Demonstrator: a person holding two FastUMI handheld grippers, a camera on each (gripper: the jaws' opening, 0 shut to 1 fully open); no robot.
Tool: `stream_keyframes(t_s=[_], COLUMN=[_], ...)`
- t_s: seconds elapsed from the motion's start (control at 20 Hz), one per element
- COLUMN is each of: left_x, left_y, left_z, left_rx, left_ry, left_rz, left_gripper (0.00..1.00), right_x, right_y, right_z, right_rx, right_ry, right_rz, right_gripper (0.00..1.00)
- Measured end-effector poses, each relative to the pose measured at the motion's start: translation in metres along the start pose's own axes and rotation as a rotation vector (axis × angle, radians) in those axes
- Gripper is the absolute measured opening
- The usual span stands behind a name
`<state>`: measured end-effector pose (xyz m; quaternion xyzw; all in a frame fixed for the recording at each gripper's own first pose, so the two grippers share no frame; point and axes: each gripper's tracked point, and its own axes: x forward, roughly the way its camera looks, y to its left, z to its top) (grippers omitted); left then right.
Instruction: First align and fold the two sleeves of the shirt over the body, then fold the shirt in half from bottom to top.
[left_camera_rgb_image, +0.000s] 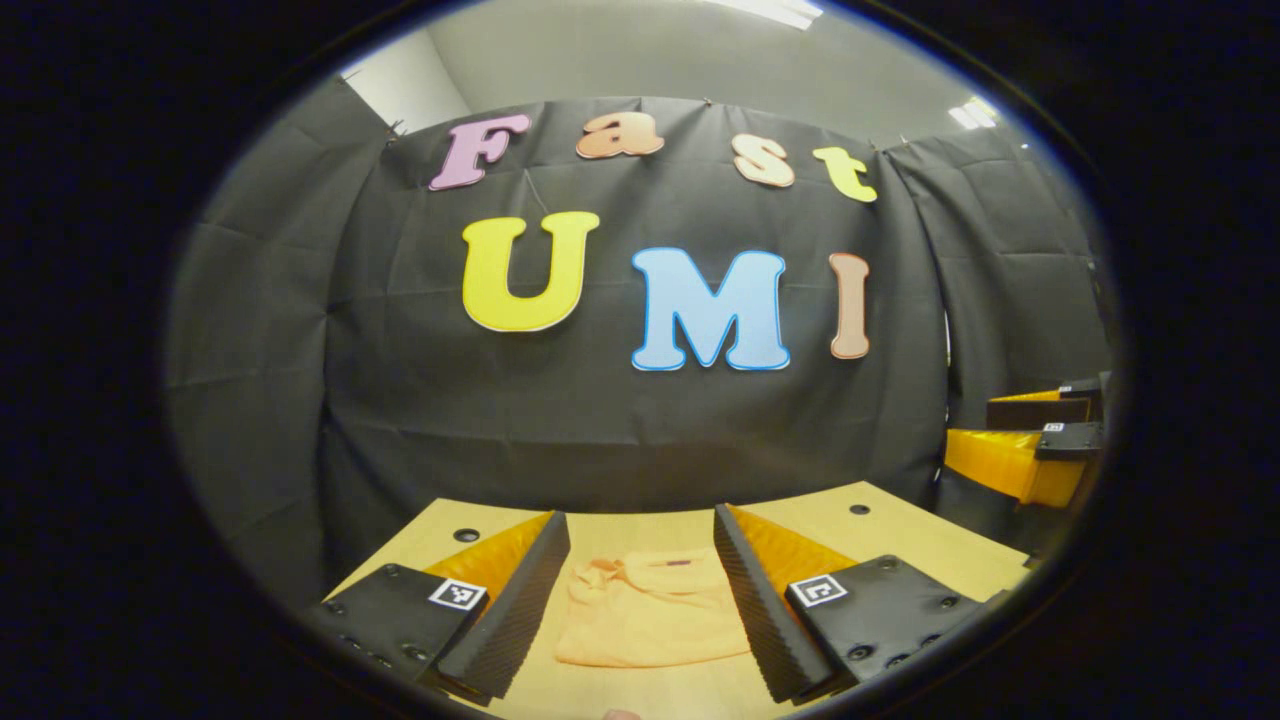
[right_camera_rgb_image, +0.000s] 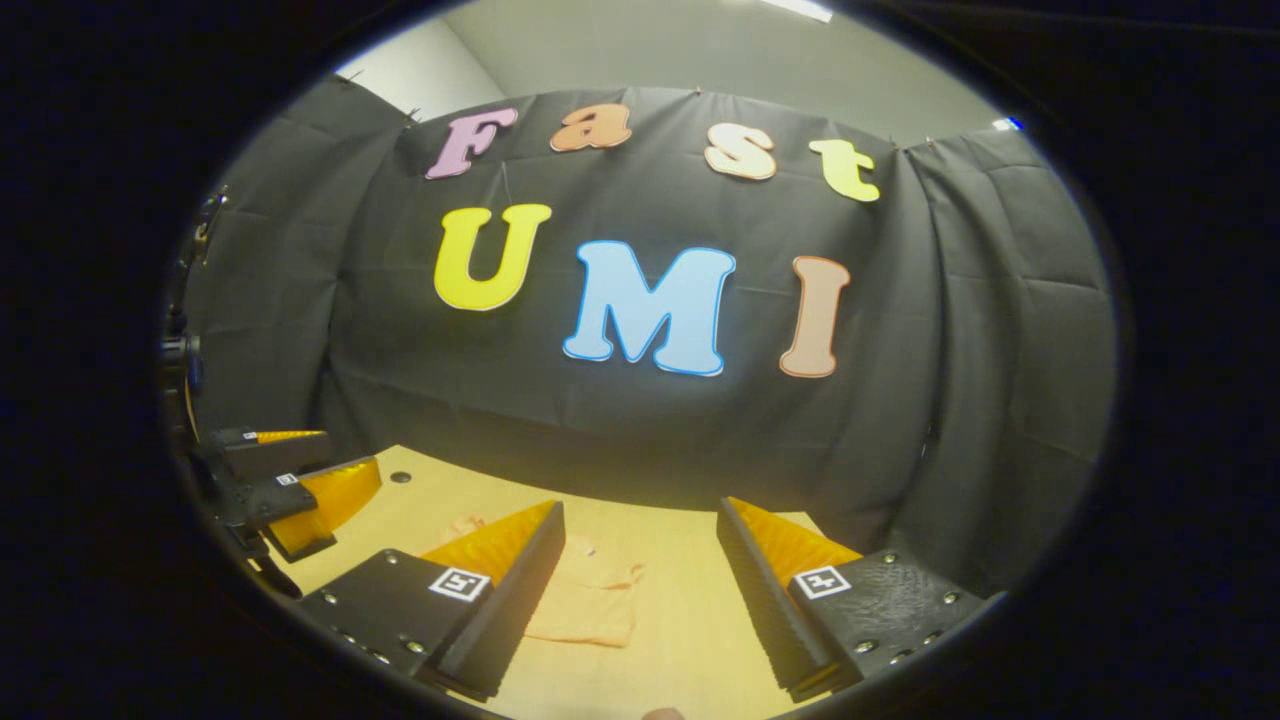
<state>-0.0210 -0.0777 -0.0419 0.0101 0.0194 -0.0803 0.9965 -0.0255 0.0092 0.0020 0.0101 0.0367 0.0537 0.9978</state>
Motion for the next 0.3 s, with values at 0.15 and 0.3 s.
stream_keyframes(t_s=[0.15,0.3], left_x=[0.001,0.001], left_y=[-0.006,-0.018], left_z=[0.002,0.007], left_rx=[0.011,0.028], left_ry=[0.002,-0.014], left_rz=[-0.025,-0.046], left_gripper=[0.94,0.93], right_x=[-0.005,-0.021], right_y=[-0.004,-0.023], right_z=[-0.003,-0.008], right_rx=[0.023,0.021], right_ry=[0.007,0.003], right_rz=[-0.028,-0.07], right_gripper=[0.95,0.95])
